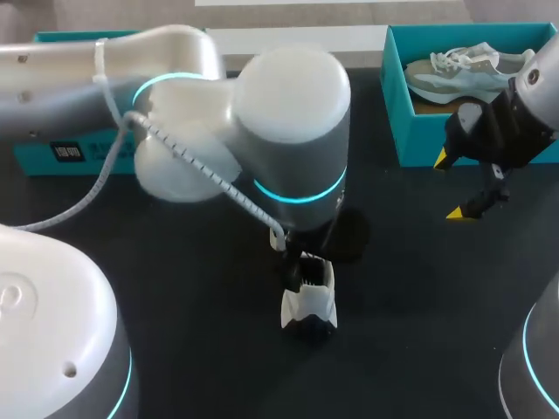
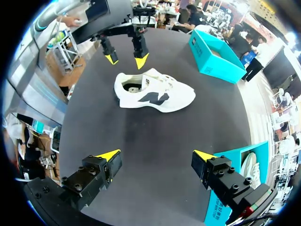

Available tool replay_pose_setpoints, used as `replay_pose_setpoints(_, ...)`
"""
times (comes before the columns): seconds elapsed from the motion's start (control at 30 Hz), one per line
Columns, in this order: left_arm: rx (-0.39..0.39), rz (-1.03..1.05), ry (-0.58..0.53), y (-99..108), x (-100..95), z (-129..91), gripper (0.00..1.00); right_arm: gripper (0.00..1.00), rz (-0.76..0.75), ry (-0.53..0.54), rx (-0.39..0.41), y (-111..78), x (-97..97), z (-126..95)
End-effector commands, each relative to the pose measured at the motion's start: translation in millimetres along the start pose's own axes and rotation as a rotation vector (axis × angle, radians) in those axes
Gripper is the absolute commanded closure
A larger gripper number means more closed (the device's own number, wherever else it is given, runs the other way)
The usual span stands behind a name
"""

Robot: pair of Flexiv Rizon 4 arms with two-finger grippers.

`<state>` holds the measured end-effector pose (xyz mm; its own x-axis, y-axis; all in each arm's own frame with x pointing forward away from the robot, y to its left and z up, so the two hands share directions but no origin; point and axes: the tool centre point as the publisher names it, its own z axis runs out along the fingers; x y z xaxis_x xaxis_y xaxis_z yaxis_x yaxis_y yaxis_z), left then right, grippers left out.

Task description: Take the shoe out of the shoebox, open the shoe tongue, remove and reinsert the insole, then place the shoe into the shoebox

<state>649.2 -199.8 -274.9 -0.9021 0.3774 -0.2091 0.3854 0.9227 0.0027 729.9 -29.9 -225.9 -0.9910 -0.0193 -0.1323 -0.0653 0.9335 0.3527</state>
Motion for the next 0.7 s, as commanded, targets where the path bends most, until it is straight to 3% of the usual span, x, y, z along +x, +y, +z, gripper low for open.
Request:
replay_pose_setpoints(0.03,-0.029,-0.336,-0.08,-0.1,12.1,2.3,0.0,0.0,0.0,-0.001,0.001,0.1,0.4,0.7)
replay_pose_setpoints(0.13,-0.03,-0.348,-0.058,-3.3,18.6,10.0,0.18,0.0,0.0,-0.001,0.001,0.1,0.4,0.7)
replay_pose_setpoints(0.33,-0.03,-0.396,-0.053,-10.9,29.7,20.8,0.38,0.0,0.0,-0.001,0.001,0.1,0.4,0.7)
replay_pose_setpoints(0.7,-0.019,-0.387,-0.033,-22.7,38.4,44.0,0.14,0.0,0.0,-0.001,0.001,0.1,0.4,0.7)
